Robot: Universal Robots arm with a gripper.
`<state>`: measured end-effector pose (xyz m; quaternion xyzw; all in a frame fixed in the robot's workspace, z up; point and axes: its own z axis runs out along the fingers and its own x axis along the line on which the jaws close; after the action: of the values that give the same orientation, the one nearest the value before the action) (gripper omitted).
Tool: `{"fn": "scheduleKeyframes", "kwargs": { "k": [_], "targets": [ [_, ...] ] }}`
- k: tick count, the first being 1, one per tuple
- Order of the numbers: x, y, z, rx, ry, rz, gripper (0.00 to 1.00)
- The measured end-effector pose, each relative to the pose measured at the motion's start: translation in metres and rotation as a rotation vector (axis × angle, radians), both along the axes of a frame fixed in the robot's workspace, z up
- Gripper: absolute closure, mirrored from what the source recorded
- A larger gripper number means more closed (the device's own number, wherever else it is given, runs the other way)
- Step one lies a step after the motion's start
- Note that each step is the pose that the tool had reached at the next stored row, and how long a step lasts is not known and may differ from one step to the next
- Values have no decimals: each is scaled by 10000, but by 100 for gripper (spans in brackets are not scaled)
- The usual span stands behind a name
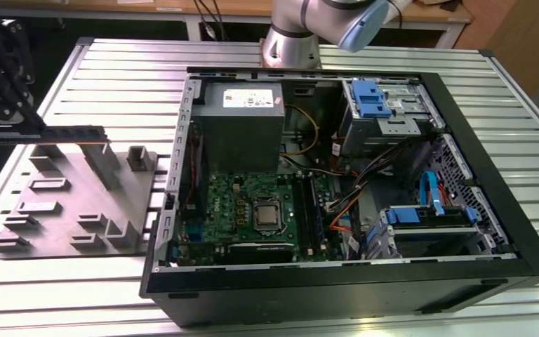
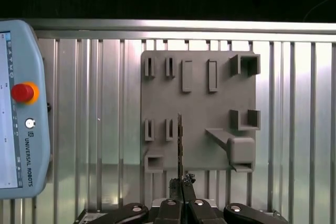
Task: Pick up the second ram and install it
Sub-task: 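Pick up the second ram and move it above second insertion slot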
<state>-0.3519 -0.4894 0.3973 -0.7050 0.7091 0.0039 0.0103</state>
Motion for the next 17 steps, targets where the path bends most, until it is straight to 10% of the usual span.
{"fn": "scheduleKeyframes", "kwargs": {
  "k": [17],
  "targets": [
    [407,0,-1,0,0,1,89]
  ]
}}
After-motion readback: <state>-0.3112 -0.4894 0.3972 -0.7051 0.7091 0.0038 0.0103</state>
